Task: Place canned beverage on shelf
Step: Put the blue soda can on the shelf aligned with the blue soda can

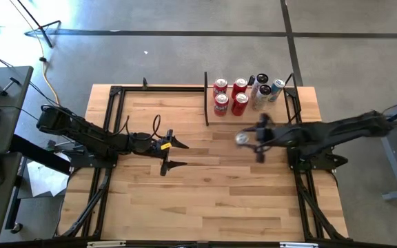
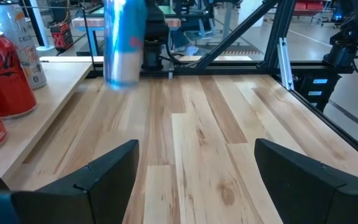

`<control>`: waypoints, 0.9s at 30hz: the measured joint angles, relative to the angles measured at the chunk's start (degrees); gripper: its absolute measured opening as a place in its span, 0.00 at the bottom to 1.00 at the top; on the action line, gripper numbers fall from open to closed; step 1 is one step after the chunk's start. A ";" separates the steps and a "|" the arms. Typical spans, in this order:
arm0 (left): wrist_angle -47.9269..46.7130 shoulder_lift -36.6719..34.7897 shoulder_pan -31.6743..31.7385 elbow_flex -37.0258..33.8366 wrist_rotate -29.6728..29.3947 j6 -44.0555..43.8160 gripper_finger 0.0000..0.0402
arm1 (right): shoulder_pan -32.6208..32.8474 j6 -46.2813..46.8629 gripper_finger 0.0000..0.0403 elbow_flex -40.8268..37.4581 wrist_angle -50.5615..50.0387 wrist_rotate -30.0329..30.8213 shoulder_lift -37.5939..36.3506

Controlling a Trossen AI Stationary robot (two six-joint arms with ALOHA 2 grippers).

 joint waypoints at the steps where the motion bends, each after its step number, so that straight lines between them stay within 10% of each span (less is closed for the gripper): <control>1: 0.00 0.00 0.00 0.00 0.00 0.02 0.77 | -0.39 -0.83 0.54 0.00 -2.86 0.14 -2.95; 14: 0.00 0.00 0.00 0.00 0.04 0.04 0.77 | -14.82 -5.48 0.53 0.00 -22.11 8.27 -28.46; 27: 0.06 0.00 0.00 0.00 0.05 0.11 0.77 | -26.41 -5.48 0.53 0.00 -30.94 9.73 -34.15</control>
